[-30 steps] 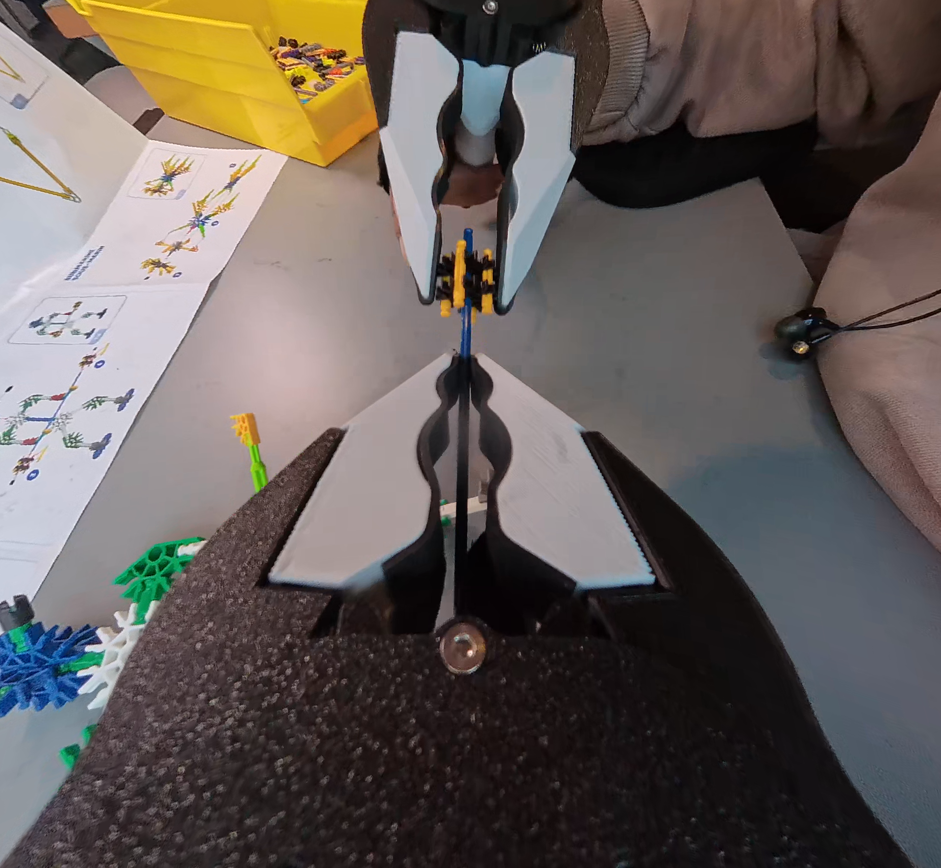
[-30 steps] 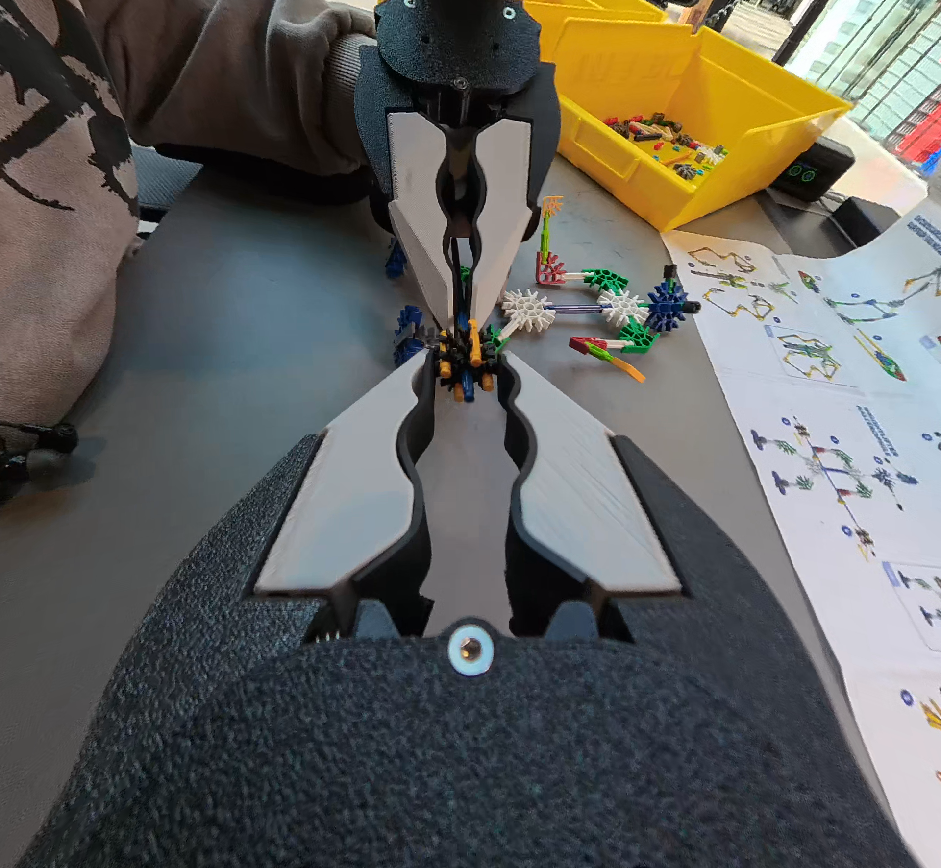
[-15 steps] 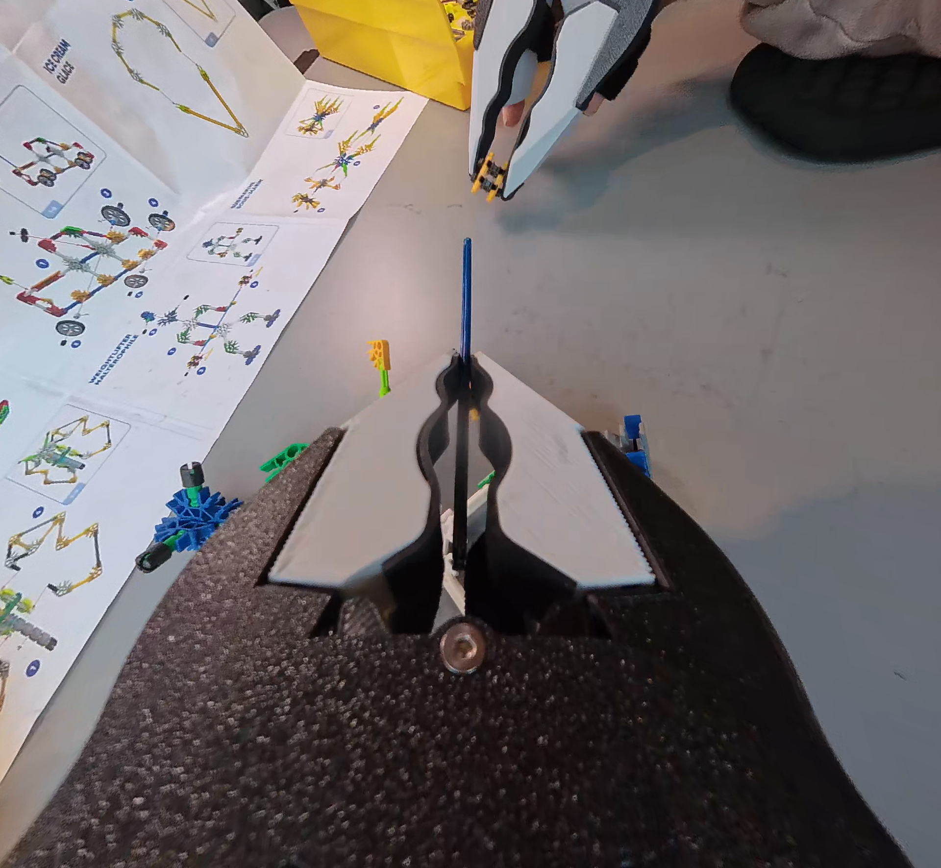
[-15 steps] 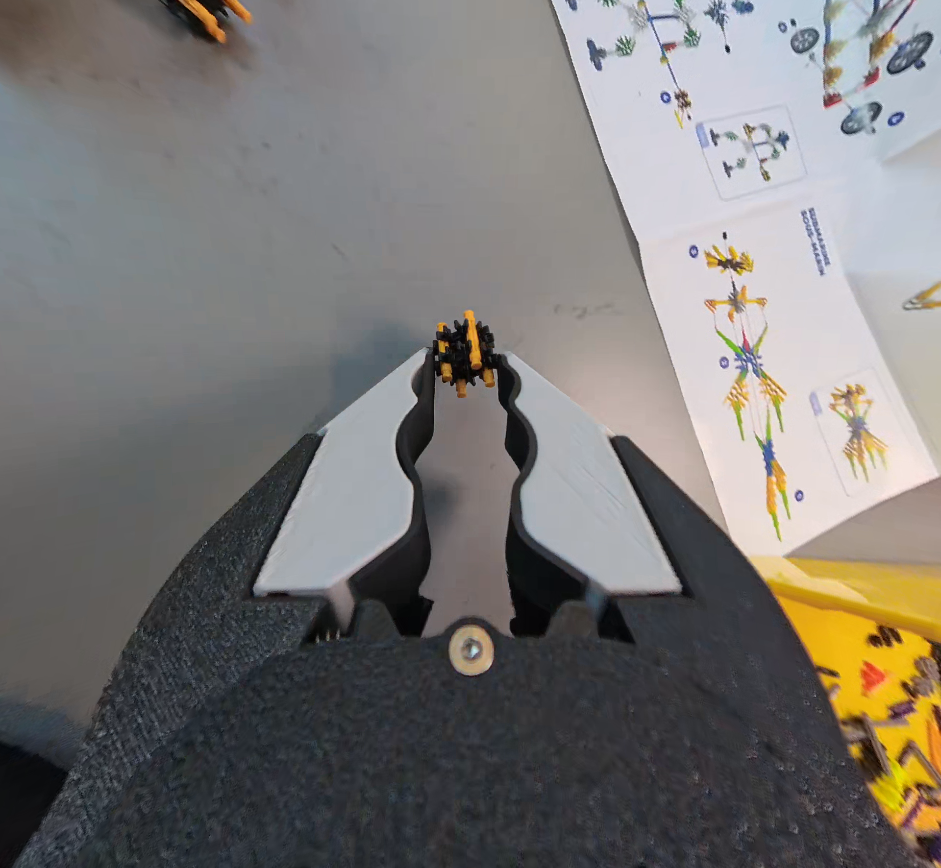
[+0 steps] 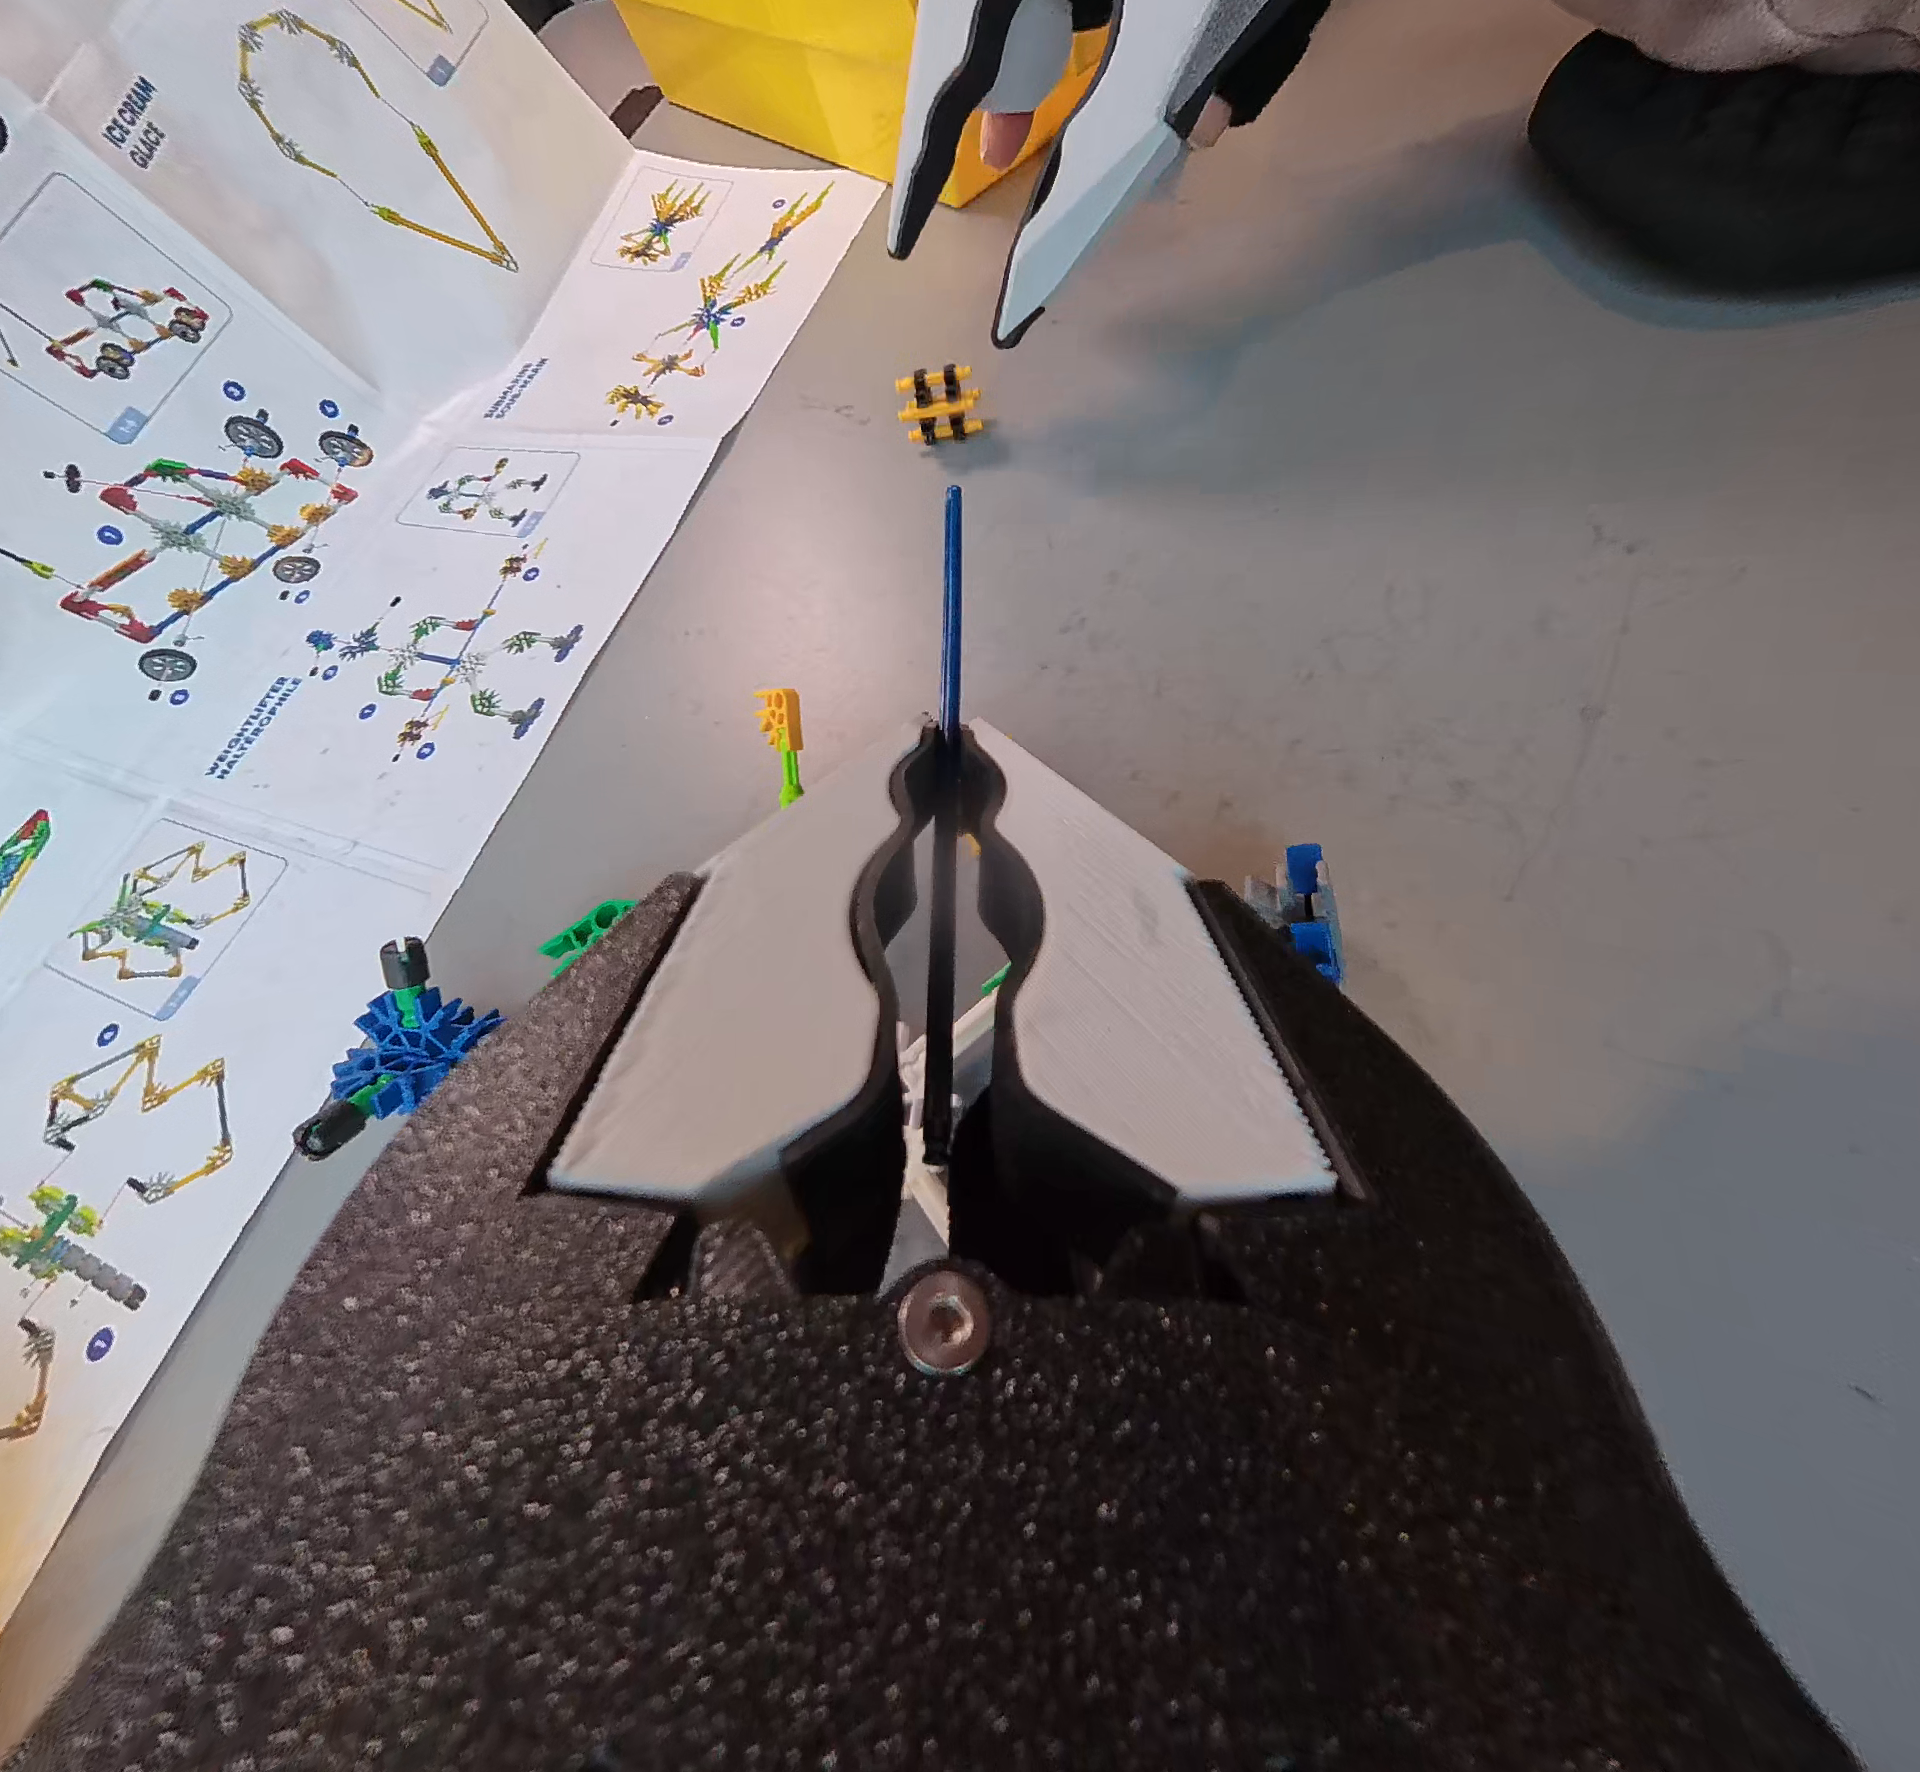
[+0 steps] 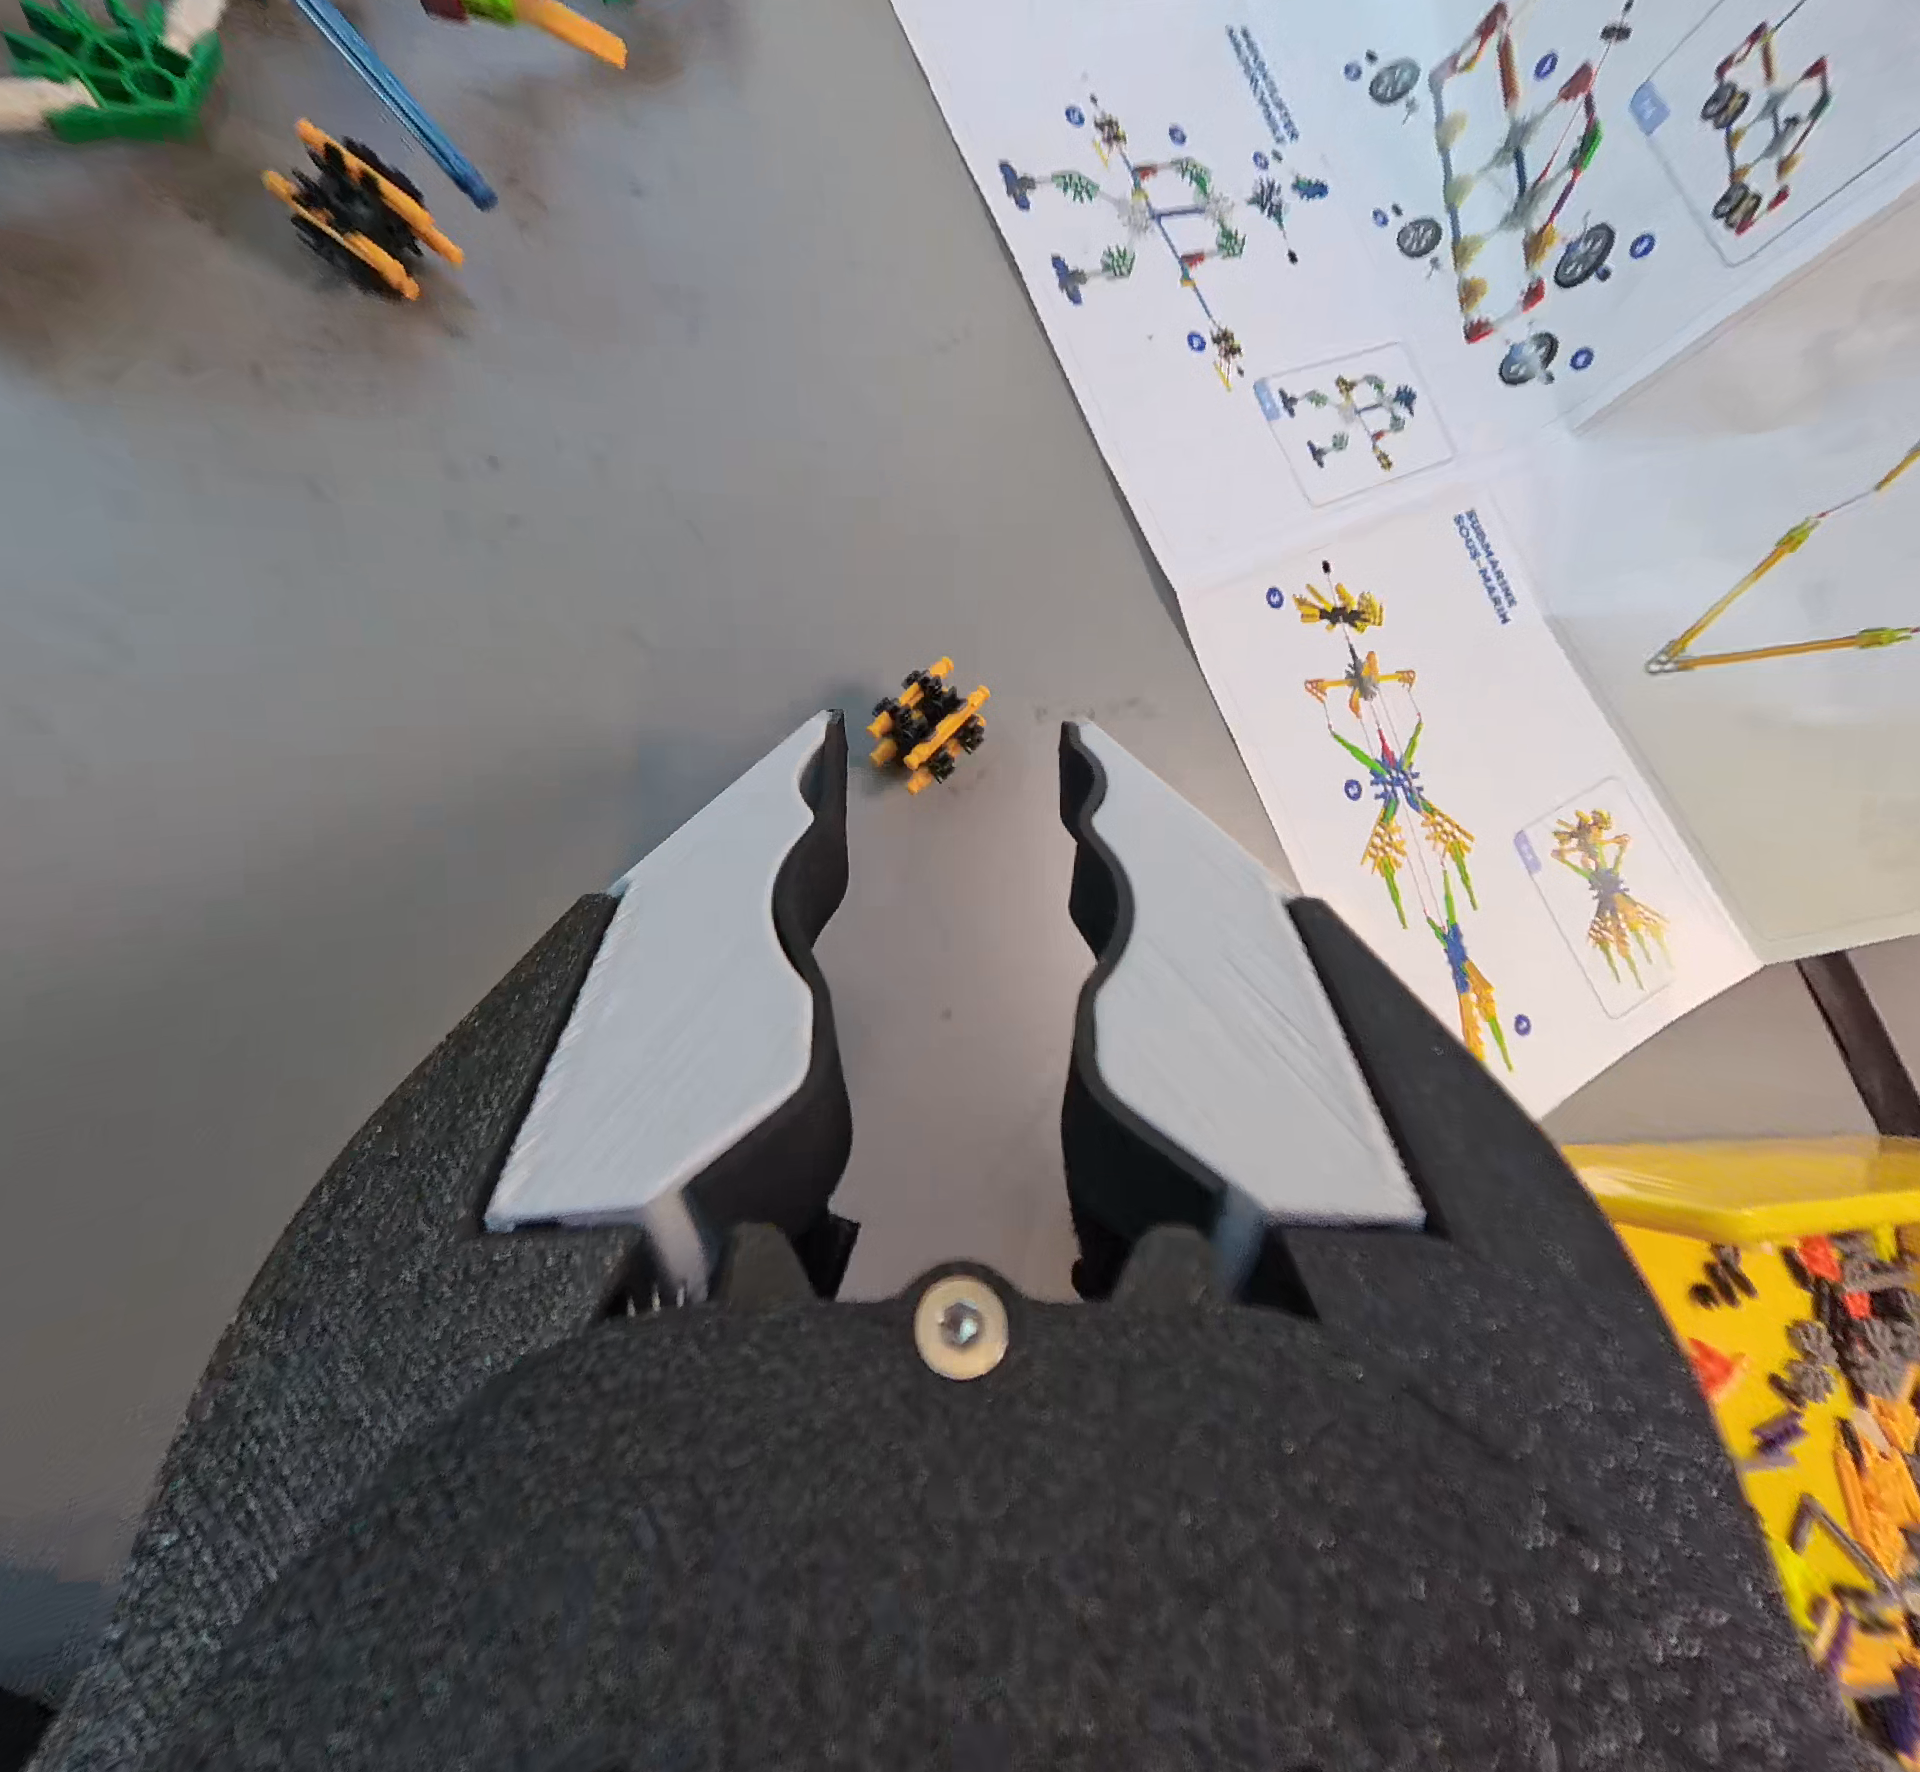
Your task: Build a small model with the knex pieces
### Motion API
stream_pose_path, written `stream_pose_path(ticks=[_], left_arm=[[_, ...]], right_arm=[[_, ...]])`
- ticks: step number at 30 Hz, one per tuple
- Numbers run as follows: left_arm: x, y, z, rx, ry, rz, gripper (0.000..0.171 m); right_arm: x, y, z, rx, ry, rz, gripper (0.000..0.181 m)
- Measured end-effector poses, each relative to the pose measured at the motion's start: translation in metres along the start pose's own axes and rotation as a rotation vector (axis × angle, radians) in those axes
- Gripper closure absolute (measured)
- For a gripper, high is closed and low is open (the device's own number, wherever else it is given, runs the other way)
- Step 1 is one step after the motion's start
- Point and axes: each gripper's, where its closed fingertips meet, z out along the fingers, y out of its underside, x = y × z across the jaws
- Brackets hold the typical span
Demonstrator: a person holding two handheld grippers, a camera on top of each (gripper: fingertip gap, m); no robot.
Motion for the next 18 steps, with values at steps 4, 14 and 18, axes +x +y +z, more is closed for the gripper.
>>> stream_pose_path(ticks=[4,14,18], left_arm=[[-0.011,0.003,-0.001,-0.01,-0.05,-0.017,0.169],[-0.048,-0.002,-0.017,0.066,-0.193,-0.118,0.169],[-0.046,-0.003,-0.017,0.068,-0.186,-0.107,0.169]], right_arm=[[-0.031,-0.026,0.004,0.12,-0.117,0.006,0.143],[-0.116,-0.083,0.06,0.112,-0.369,0.117,0.135],[-0.118,-0.078,0.073,0.064,-0.314,0.018,0.156]])
